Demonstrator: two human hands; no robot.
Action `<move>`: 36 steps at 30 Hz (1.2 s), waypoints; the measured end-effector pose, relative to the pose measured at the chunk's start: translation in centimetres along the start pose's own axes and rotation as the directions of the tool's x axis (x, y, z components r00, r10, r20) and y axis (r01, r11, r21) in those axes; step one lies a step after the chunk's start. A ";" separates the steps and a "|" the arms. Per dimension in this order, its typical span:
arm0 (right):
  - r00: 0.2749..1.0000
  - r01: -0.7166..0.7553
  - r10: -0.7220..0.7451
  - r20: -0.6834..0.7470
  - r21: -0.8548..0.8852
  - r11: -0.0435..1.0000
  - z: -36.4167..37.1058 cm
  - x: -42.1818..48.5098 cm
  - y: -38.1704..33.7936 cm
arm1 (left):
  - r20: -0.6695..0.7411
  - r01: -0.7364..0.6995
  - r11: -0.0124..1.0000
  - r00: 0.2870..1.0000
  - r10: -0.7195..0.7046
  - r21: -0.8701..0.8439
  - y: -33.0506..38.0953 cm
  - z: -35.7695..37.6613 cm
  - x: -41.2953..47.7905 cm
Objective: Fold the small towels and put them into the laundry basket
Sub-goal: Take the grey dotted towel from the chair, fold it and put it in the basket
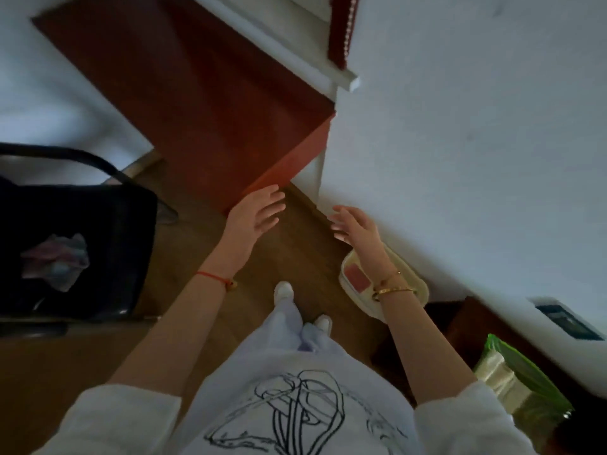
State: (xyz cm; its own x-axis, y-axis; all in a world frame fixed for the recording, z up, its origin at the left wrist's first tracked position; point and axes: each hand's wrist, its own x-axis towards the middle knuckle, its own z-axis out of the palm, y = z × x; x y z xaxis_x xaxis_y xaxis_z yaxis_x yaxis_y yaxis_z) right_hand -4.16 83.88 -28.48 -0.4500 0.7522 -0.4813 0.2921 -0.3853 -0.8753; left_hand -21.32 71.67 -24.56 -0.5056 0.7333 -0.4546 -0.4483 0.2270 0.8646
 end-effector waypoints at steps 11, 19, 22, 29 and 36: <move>0.799 0.281 -0.128 0.587 -0.177 0.943 19.7 -2.1 -4.8 | -0.580 -0.298 0.941 0.800 0.153 -0.163 0.9 -17.4 -10.9; 0.621 0.324 -0.040 0.783 -0.210 0.922 37.2 -3.6 -2.7 | -0.795 -0.400 0.872 0.606 0.020 -0.282 -0.8 -31.9 -16.6; 0.578 0.341 -0.018 0.816 -0.221 0.914 43.7 -3.5 -1.5 | -0.827 -0.397 0.874 0.562 -0.009 -0.279 -0.4 -37.4 -17.5; 0.587 0.343 0.047 0.808 -0.301 0.890 54.9 -2.3 -0.7 | -0.834 -0.345 0.879 0.543 -0.098 -0.329 2.2 -47.0 -16.2; 0.621 0.346 0.141 0.771 -0.430 0.834 63.6 2.7 0.2 | -0.832 -0.244 0.886 0.504 -0.232 -0.395 2.9 -54.3 -10.3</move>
State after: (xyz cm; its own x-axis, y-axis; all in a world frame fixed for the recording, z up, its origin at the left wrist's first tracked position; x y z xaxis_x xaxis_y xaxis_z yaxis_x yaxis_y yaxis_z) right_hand -58.95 51.88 -32.91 -0.8892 0.0004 -0.4576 0.4511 0.1686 -0.8764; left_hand -57.42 29.95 -28.94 -0.7642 -0.2166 -0.6076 -0.5647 -0.2307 0.7924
